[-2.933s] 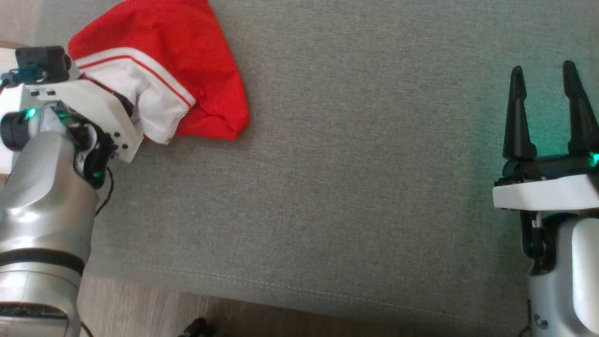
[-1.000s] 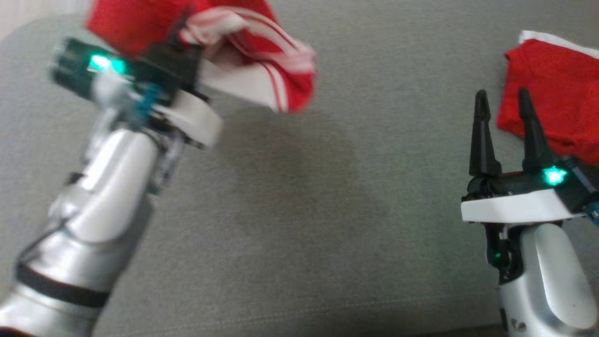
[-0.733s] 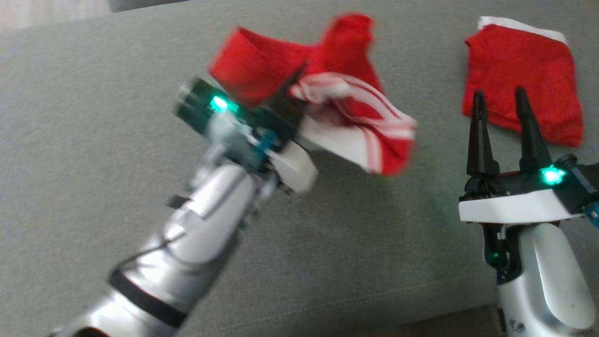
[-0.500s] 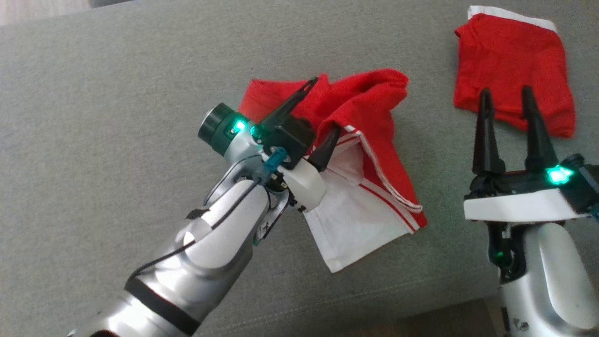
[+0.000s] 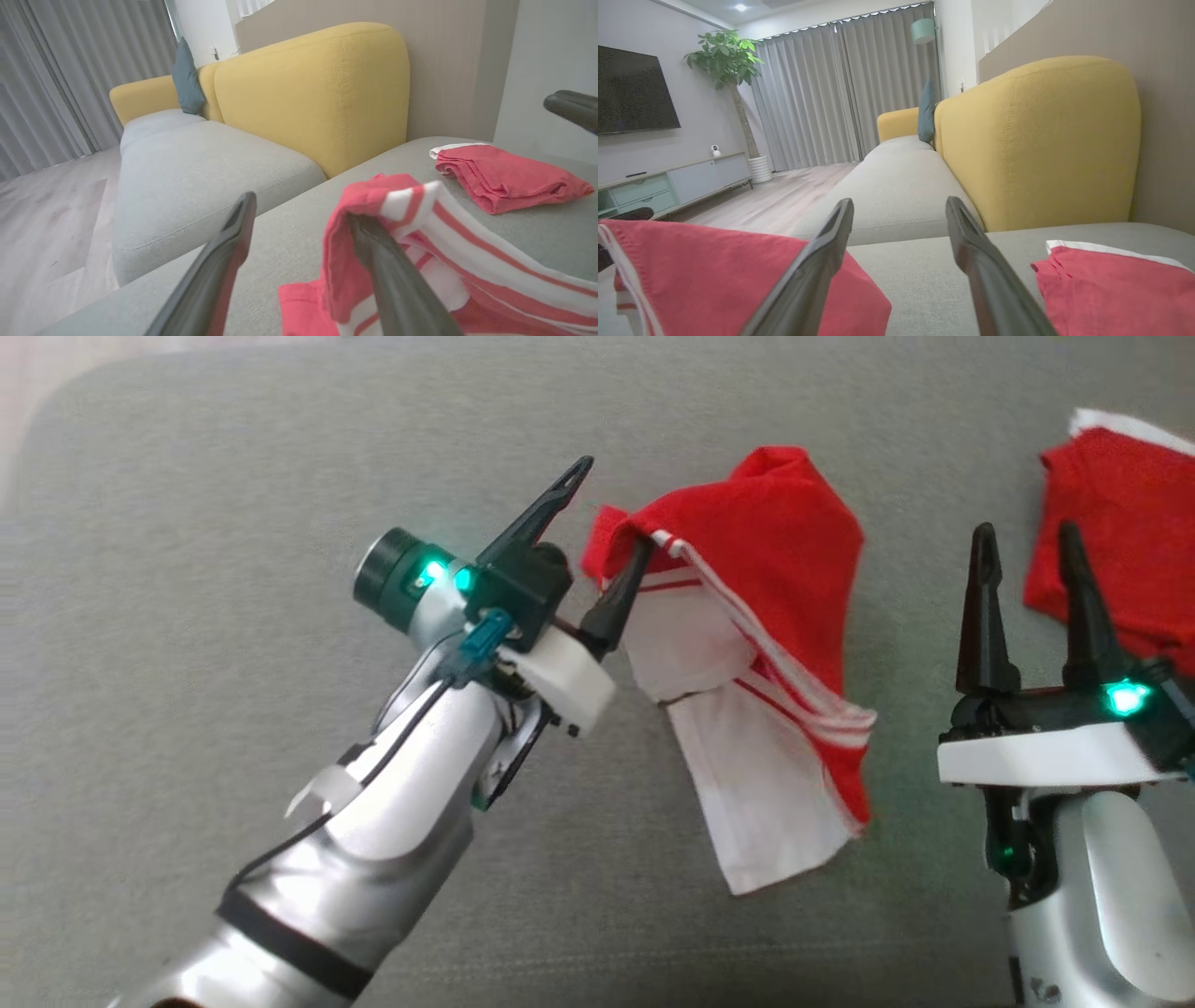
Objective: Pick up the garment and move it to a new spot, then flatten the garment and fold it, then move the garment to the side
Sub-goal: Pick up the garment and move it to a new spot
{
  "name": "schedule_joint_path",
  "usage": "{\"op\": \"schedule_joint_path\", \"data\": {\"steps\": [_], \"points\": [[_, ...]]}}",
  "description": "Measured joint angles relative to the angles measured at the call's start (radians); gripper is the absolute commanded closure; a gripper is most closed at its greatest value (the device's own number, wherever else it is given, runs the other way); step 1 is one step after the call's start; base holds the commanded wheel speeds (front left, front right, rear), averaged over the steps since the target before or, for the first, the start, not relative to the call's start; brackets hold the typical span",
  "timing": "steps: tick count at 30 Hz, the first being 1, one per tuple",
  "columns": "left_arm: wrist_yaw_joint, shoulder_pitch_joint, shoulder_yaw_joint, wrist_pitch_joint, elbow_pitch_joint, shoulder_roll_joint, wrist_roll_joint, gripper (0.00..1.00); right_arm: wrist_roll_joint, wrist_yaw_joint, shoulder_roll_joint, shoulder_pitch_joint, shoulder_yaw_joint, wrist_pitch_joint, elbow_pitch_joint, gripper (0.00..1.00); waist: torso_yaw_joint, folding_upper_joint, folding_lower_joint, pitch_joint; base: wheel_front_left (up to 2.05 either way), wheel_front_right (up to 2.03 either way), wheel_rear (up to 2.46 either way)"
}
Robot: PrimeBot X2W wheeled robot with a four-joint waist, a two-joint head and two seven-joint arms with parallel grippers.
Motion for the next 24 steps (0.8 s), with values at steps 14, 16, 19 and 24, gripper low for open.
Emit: {"op": "schedule_joint_path", "data": {"steps": [14, 16, 19, 24], "points": [[-0.004, 0.089, 0.021, 0.003, -0.035, 0.093, -0.012, 0.0, -0.002, 0.0, 0.0, 0.012, 0.004, 0.003, 0.004, 0.0, 0.069, 0.0, 0.0, -0.05, 0.0, 0.0, 0.0], [-0.031, 0.094, 0.01, 0.028, -0.034, 0.107, -0.024, 0.0, -0.002, 0.0, 0.0, 0.021, 0.011, 0.003, 0.005, 0.0, 0.065, 0.0, -0.0001, -0.053, 0.0, 0.0, 0.0], [-0.083, 0.116, -0.02, 0.079, -0.019, 0.129, -0.04, 0.0, -0.001, 0.0, 0.0, 0.022, 0.016, 0.003, 0.005, 0.0, 0.061, 0.0, -0.0001, -0.055, 0.0, 0.0, 0.0], [-0.134, 0.176, -0.047, 0.126, -0.011, 0.17, -0.069, 0.0, 0.001, 0.0, 0.0, 0.025, 0.018, 0.003, 0.005, 0.0, 0.055, 0.0, -0.0001, -0.062, 0.0, 0.0, 0.0]]}}
